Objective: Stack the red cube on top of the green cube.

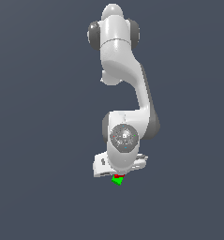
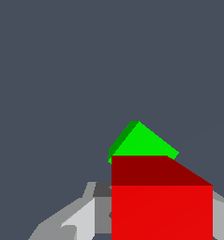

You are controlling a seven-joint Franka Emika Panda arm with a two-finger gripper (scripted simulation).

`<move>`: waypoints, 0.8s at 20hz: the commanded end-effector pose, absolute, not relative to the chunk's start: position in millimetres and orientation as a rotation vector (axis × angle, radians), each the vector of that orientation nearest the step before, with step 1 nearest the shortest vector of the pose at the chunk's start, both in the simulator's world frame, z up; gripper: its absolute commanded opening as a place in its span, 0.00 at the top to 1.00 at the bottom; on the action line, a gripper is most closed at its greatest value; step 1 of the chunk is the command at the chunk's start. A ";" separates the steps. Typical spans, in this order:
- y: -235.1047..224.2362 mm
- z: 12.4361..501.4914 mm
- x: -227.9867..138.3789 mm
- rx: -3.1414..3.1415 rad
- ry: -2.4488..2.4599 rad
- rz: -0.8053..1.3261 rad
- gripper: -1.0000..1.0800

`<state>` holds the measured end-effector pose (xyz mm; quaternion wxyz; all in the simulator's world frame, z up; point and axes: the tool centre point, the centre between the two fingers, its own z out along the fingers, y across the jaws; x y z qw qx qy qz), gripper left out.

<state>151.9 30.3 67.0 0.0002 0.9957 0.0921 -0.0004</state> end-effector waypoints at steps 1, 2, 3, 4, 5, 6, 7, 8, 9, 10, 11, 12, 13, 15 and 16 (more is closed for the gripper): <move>29.7 65.7 157.7 3.128 0.290 0.001 1.00; 29.5 65.1 159.3 3.128 0.290 0.001 1.00; 29.3 64.6 160.8 3.128 0.290 0.001 1.00; 29.1 64.1 162.2 3.128 0.290 0.001 1.00; 29.0 63.7 163.3 3.128 0.290 0.001 1.00; 28.8 63.3 164.4 3.128 0.290 0.001 1.00; 28.7 63.0 165.3 3.128 0.290 0.001 1.00; 28.6 62.8 166.0 3.128 0.290 0.001 1.00; 28.6 62.6 166.6 3.128 0.290 0.001 1.00; 28.5 62.4 167.2 3.128 0.290 0.001 1.00; 28.5 62.3 167.6 3.128 0.290 0.001 1.00; 28.4 62.2 167.8 3.128 0.290 0.001 1.00; 28.4 62.1 168.0 3.128 0.290 0.001 1.00; 28.4 62.1 168.1 3.128 0.290 0.001 0.04; 28.4 62.1 168.1 3.128 0.290 0.001 0.04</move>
